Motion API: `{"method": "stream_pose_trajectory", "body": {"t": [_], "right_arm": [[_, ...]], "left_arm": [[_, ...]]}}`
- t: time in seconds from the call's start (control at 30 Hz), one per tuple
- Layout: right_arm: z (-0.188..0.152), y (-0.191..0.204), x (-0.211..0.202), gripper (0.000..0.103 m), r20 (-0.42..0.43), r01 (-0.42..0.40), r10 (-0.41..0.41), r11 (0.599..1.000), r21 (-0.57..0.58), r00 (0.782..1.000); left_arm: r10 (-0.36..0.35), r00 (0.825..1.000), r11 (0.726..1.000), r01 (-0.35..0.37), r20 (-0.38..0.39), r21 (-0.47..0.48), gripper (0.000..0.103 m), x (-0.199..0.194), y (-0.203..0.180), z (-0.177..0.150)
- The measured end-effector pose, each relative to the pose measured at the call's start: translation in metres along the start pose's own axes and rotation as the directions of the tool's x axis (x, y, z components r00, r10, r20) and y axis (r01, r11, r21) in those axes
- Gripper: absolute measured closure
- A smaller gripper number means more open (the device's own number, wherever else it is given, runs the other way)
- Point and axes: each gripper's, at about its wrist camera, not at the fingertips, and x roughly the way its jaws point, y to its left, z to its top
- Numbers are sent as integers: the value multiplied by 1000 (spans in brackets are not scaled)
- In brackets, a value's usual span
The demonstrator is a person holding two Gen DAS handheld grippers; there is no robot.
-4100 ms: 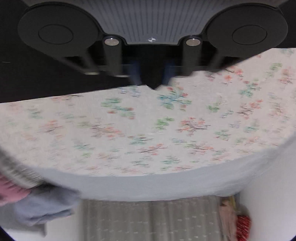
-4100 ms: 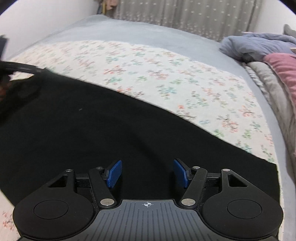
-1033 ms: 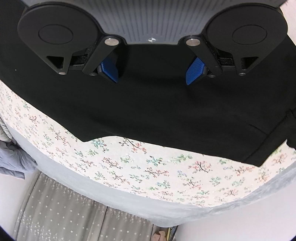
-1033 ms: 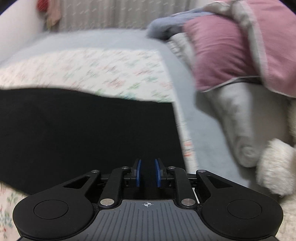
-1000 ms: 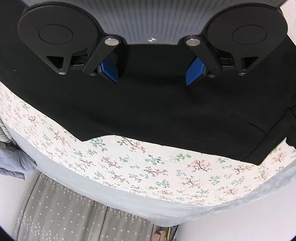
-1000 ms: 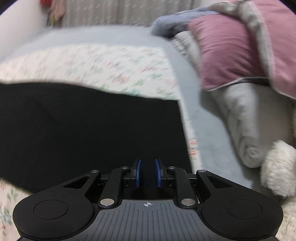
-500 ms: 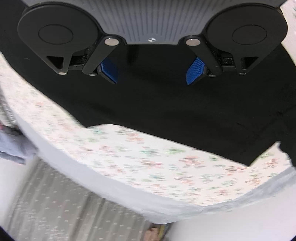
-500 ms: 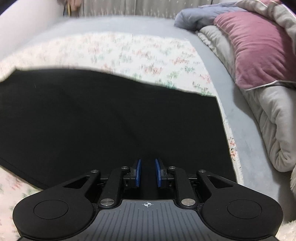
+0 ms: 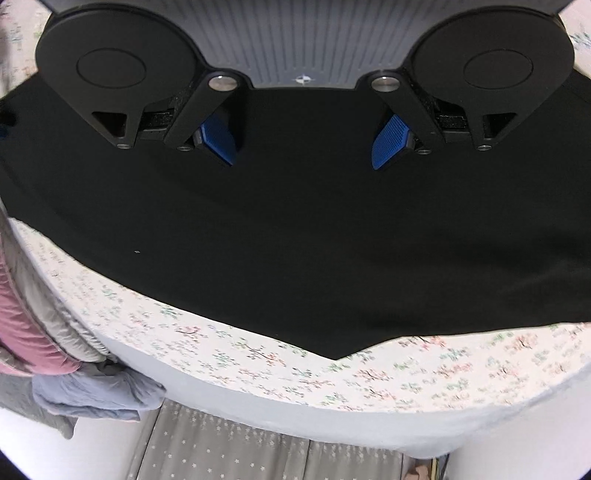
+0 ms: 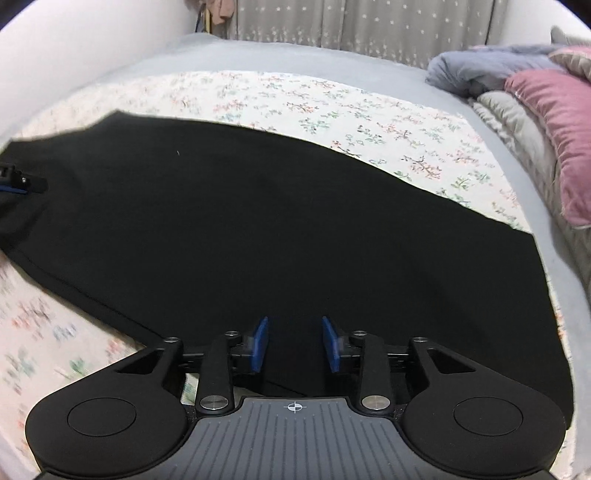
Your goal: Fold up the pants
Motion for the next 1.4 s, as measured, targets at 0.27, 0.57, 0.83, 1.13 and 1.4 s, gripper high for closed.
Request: {"method": "stream_pose_trajectory", "body": {"t": [0.27,0.57,0.83,1.13,1.4], "right_arm": [[-28,-88,-23,60,-25,141,-140,947,288,990],[-92,-163,-60,55,41,-55,37,723,689,998],[-117,-181,-51,36,181,-181,49,502,846,982],[-101,-167,-36,18,217,-152,-74,499,853,973],[-94,-167,-21,49,209,-116,-205,391,913,956]], "left_arm": [[6,1000,1000,-6,7,-21,7,-8,-5,-1],[-132,988,980,119,75,158,7,-24,-66,-6],[-191,981,926,169,35,339,5,-13,-130,-34],[-200,980,922,185,9,339,0,8,-142,-37],[-234,972,924,226,-12,309,0,6,-136,-33]]}}
